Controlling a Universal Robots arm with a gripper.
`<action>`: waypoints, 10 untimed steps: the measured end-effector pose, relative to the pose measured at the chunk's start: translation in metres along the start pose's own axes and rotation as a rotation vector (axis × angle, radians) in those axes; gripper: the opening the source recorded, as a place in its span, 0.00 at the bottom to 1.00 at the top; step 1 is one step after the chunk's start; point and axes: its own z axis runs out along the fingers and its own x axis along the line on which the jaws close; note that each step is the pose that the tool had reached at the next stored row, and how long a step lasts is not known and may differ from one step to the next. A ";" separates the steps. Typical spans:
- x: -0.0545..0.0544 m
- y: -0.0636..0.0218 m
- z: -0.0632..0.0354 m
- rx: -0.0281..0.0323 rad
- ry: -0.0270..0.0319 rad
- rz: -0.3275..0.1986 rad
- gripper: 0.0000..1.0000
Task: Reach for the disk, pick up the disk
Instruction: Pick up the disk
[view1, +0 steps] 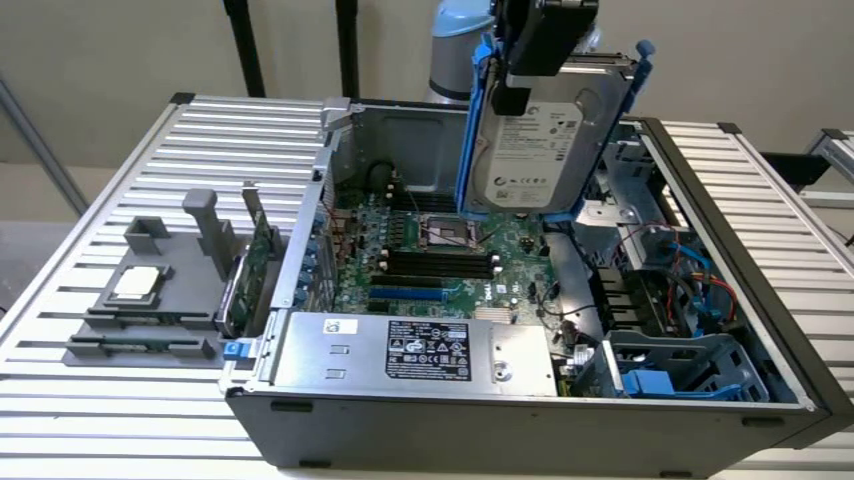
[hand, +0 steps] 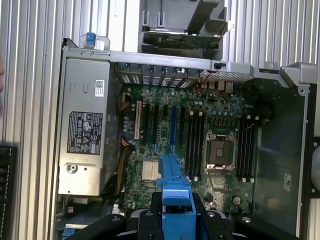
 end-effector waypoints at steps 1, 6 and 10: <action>0.003 -0.0027 0.0001 0.0001 0.0000 0.000 0.33; 0.017 -0.0165 0.0006 0.0001 0.0000 0.000 0.33; 0.028 -0.0277 0.0011 0.0002 0.0000 0.000 0.33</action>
